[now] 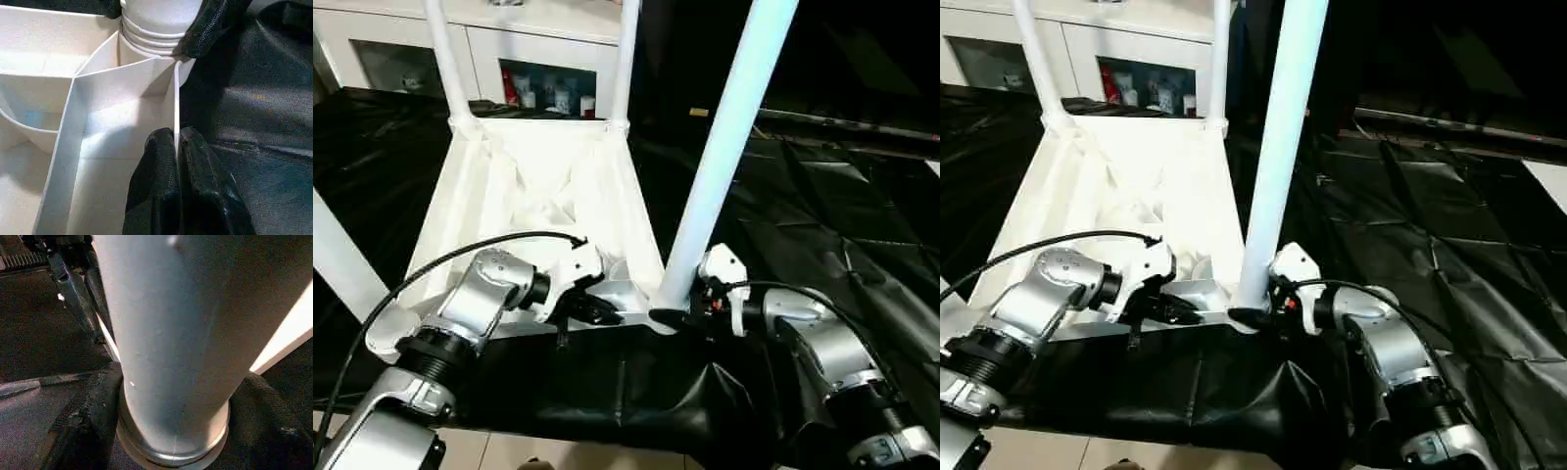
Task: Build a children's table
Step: Rotate leg to tighten
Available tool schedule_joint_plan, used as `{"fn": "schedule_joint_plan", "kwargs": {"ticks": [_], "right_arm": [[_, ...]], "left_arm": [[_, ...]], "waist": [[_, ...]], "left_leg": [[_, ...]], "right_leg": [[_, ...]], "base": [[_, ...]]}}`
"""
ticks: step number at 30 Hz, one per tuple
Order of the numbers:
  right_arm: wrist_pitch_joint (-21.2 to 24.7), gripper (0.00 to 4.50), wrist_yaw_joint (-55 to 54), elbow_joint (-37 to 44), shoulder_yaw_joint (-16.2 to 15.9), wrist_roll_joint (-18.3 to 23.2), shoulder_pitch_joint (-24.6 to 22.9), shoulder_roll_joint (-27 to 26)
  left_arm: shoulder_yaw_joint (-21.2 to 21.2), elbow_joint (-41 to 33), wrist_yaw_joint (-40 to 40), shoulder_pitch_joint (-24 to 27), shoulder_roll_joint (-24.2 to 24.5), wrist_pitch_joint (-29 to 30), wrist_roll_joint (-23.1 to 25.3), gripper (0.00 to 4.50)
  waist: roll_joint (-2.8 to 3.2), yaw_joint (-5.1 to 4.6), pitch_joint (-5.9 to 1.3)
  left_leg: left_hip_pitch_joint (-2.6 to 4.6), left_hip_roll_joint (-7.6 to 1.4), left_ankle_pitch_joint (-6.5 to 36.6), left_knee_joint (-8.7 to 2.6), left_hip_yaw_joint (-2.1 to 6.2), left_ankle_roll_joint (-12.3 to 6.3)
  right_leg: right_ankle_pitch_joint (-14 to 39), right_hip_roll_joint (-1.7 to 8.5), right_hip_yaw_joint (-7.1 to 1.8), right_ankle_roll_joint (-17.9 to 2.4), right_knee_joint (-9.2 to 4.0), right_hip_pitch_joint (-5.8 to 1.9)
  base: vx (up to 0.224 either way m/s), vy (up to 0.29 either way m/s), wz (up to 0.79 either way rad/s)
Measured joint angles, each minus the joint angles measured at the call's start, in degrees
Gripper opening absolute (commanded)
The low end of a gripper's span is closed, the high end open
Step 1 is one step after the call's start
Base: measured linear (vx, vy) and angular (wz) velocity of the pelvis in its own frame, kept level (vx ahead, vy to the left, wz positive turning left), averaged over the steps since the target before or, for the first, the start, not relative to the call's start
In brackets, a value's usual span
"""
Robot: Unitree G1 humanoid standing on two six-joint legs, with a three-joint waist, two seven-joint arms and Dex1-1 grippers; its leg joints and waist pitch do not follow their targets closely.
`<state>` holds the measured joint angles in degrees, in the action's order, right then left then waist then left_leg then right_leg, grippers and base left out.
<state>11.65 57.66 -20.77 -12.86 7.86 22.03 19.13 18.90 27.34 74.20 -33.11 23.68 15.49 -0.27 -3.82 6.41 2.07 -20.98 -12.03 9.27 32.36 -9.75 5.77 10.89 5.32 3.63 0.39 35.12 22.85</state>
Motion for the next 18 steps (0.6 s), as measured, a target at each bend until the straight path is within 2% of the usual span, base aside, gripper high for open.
{"fn": "schedule_joint_plan", "kwargs": {"ticks": [12,14,16,18], "right_arm": [[0.1,2.67,-0.4,-0.4,0.3,0.0,0.1,-1.1],[-0.9,2.67,-3.6,-2.3,1.3,-0.5,0.3,-2.8],[-1.3,2.67,-11.2,-5.8,3.5,-1.6,1.8,-6.0],[-1.4,2.67,-15.6,-7.6,4.3,-1.9,2.7,-7.6]], "left_arm": [[0.0,0.0,-0.2,0.0,0.1,0.0,0.0,0.0],[-0.1,0.9,-2.5,-0.4,-0.4,-0.1,0.3,0.0],[-1.0,3.2,-7.1,-1.7,-2.5,-0.1,1.9,0.0],[-1.1,4.6,-10.1,-2.6,-4.1,0.4,2.4,0.0]], "waist": [[-0.03,-0.03,0.02],[-0.07,-0.1,-0.01],[-0.1,-0.76,-0.01],[-0.11,-1.12,-0.01]], "left_leg": [[0.02,-0.02,0.0,0.01,0.0,0.0],[0.07,-0.03,0.0,0.01,0.0,0.01],[0.11,-0.02,0.0,0.07,0.01,0.02],[0.13,-0.02,0.0,0.07,0.02,0.02]], "right_leg": [[0.0,-0.02,0.0,0.0,0.05,0.0],[0.0,-0.02,0.0,-0.1,0.1,-0.02],[-0.2,-0.02,-0.01,-0.2,0.14,0.0],[-0.2,-0.02,0.0,-0.1,0.11,-0.02]], "base": [[0.0,0.0,0.0],[0.0,0.0,0.0],[0.0,0.0,0.0],[0.0,0.0,0.0]]}}
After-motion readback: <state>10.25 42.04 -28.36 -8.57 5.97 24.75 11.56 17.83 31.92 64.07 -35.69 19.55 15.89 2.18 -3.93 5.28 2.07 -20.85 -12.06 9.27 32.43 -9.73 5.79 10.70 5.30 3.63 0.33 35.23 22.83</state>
